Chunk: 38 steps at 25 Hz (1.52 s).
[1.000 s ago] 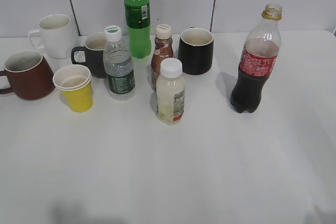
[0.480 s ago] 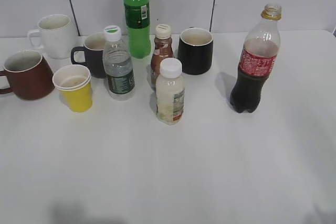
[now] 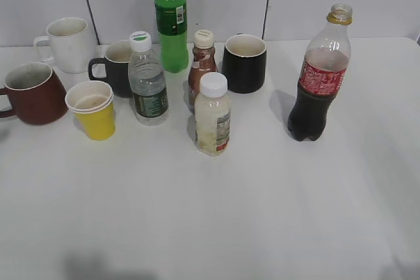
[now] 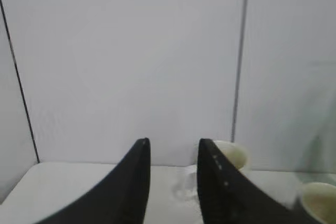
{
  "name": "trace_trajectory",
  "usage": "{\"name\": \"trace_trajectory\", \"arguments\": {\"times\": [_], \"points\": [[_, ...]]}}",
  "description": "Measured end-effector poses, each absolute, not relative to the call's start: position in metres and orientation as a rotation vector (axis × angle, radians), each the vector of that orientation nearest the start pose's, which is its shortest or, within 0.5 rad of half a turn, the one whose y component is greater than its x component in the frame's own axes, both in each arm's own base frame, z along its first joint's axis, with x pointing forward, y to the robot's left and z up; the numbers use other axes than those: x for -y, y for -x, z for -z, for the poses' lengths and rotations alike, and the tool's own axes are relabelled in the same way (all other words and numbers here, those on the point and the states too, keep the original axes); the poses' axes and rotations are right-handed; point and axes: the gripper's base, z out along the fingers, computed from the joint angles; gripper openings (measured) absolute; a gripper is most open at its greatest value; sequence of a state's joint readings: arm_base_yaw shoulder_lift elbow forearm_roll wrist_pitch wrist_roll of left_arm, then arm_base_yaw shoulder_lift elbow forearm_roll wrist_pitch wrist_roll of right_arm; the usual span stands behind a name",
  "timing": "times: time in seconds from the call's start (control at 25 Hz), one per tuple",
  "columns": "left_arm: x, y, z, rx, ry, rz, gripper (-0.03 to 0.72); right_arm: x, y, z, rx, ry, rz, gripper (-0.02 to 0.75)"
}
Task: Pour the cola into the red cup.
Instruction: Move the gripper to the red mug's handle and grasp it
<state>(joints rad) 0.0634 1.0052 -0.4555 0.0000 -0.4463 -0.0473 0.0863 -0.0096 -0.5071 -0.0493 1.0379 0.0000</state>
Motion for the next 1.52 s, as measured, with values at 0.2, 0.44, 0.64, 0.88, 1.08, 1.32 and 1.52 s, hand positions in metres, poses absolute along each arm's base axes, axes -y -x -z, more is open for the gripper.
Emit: {"name": "trace_trajectory", "arguments": {"times": [0.2, 0.44, 0.64, 0.88, 1.08, 1.32, 1.52], "points": [[-0.026, -0.256, -0.234, -1.629, 0.123, -0.043, 0.244, 0.004, 0.006, -0.281, -2.002, 0.085, -0.002, 0.589], [-0.026, -0.283, -0.172, -1.692, 0.082, -0.029, 0.316, 0.004, 0.006, -0.281, -2.002, 0.085, -0.002, 0.589], [-0.027, -0.289, -0.136, -1.754, 0.088, -0.022, 0.333, 0.004, 0.006, -0.281, -2.002, 0.085, -0.003, 0.589], [-0.027, -0.29, -0.105, -1.816, 0.1, -0.02, 0.333, 0.004, 0.006, -0.281, -2.002, 0.085, -0.003, 0.589], [-0.028, -0.289, -0.083, -1.858, 0.114, -0.022, 0.333, 0.004, 0.006, -0.281, -2.002, 0.085, -0.003, 0.589], [-0.033, -0.288, -0.057, -1.934, 0.144, -0.036, 0.333, 0.004, 0.006, -0.281, -2.002, 0.085, -0.003, 0.589], [-0.041, -0.297, -0.058, -1.907, 0.139, -0.036, 0.333, 0.004, 0.006, -0.281, -2.002, 0.085, -0.004, 0.589]]}}
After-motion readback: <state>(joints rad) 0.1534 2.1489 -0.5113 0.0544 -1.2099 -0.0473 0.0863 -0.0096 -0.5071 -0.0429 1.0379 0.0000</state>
